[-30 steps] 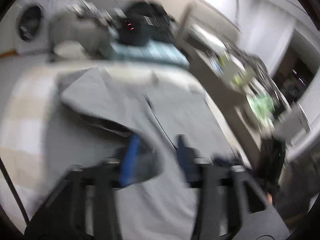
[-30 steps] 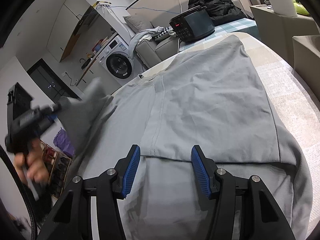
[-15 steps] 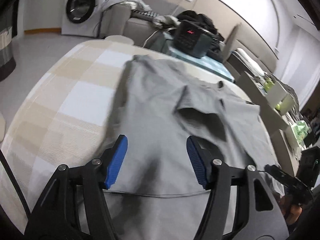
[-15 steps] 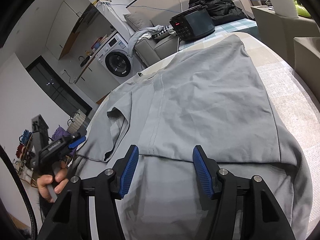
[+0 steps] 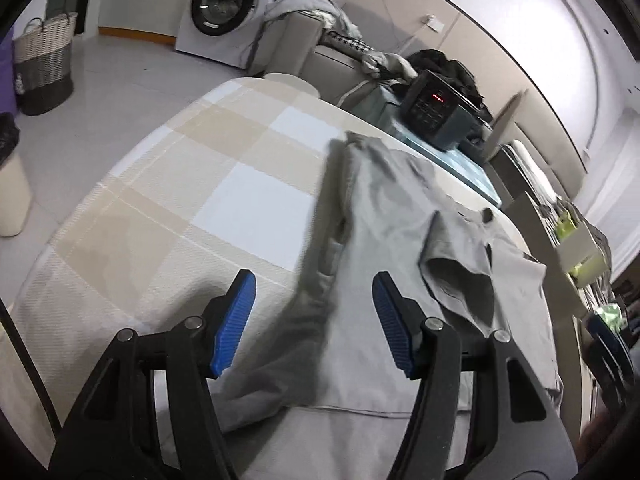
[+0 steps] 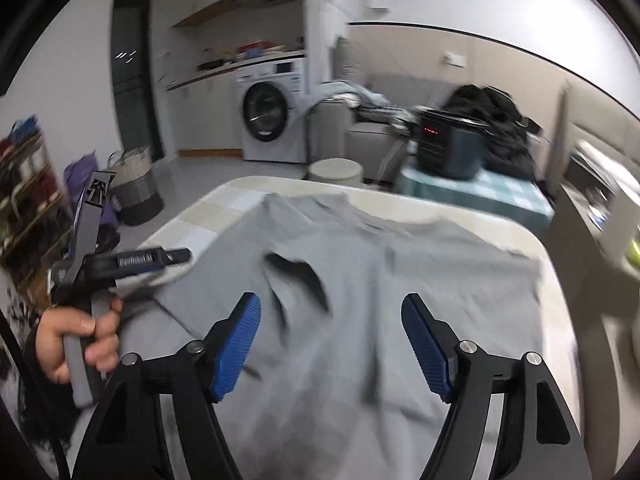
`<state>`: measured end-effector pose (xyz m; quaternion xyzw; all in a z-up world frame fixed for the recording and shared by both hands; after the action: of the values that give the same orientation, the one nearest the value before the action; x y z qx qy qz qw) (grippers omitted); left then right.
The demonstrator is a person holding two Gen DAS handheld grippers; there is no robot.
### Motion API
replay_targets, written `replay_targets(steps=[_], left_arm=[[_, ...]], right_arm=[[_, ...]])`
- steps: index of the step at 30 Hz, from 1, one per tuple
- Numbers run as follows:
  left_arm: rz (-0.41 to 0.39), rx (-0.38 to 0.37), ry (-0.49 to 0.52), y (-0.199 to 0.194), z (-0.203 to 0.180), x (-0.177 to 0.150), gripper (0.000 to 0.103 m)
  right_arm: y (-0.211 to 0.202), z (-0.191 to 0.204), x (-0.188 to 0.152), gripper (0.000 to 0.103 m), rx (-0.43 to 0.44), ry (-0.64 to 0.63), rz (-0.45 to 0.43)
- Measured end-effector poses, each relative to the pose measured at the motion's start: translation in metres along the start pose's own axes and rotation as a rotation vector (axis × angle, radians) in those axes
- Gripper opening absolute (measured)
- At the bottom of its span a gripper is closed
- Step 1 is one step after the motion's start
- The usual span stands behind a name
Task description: Fold small clothes
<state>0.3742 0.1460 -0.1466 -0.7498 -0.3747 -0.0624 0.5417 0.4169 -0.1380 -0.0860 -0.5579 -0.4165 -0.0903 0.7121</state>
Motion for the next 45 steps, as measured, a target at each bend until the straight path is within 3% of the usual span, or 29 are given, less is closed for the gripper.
replay_targets(steps=[2, 5, 7, 12, 13, 14, 19, 21, 24, 27, 33, 38, 41, 43, 45], left_arm=[[0.021, 0.001, 0.017, 0.007, -0.006, -0.001, 0.058], [0.050, 0.001, 0.027, 0.015, -0.011, -0.004, 0.058], [0.043, 0.005, 0.031, 0.017, -0.014, -0.004, 0.058], [0.044, -0.009, 0.021, 0.018, -0.015, -0.004, 0.058], [0.045, -0.012, 0.019, 0.018, -0.014, -0.004, 0.058], [0.045, -0.015, 0.016, 0.018, -0.014, -0.003, 0.058], [0.043, -0.027, 0.007, 0.018, -0.012, -0.003, 0.058], [0.044, -0.029, 0.003, 0.018, -0.012, -0.002, 0.058], [0.045, -0.027, -0.002, 0.018, -0.012, -0.002, 0.058], [0.043, -0.018, 0.006, 0.019, -0.014, -0.002, 0.058], [0.036, 0.001, 0.029, 0.017, -0.017, -0.005, 0.058], [0.032, 0.016, 0.047, 0.017, -0.019, -0.006, 0.058], [0.031, 0.014, 0.049, 0.017, -0.019, -0.006, 0.058], [0.030, 0.013, 0.050, 0.017, -0.019, -0.007, 0.058], [0.027, 0.013, 0.051, 0.017, -0.018, -0.007, 0.058]], right_arm=[[0.034, 0.012, 0.012, 0.074, 0.051, 0.017, 0.061], [0.084, 0.025, 0.017, 0.069, 0.039, -0.004, 0.162], [0.112, 0.027, 0.019, 0.068, 0.102, 0.044, 0.216], [0.149, 0.011, 0.034, 0.068, 0.239, 0.242, 0.226], [0.154, 0.006, 0.039, 0.064, 0.248, 0.269, 0.216], [0.157, 0.001, 0.046, 0.055, 0.247, 0.296, 0.204], [0.159, -0.071, 0.070, 0.054, 0.013, 0.510, 0.126], [0.150, -0.086, 0.068, 0.054, 0.034, 0.561, 0.122], [0.131, -0.084, 0.060, 0.054, -0.022, 0.489, 0.101], [0.132, -0.071, 0.044, 0.054, 0.056, 0.429, 0.170], [0.134, -0.037, 0.022, 0.054, 0.089, 0.295, 0.235], [0.130, 0.026, -0.002, 0.054, 0.099, -0.007, 0.263], [0.130, 0.033, -0.018, 0.054, 0.014, -0.107, 0.290], [0.118, 0.024, -0.025, 0.054, -0.078, -0.115, 0.295], [0.096, 0.014, -0.032, 0.054, -0.093, -0.091, 0.271]])
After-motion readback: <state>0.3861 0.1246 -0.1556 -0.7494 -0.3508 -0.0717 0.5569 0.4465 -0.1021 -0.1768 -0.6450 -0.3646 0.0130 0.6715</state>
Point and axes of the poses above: each gripper's, at about its wrist camera, not at the fingertips, and y roughly the way its jaws point, z to its left, x to its top, the point moved 5 cm from there along y, roughly the way its jaws point, and after that the axes turned 8 degrees about z, right-handed, at the moved point
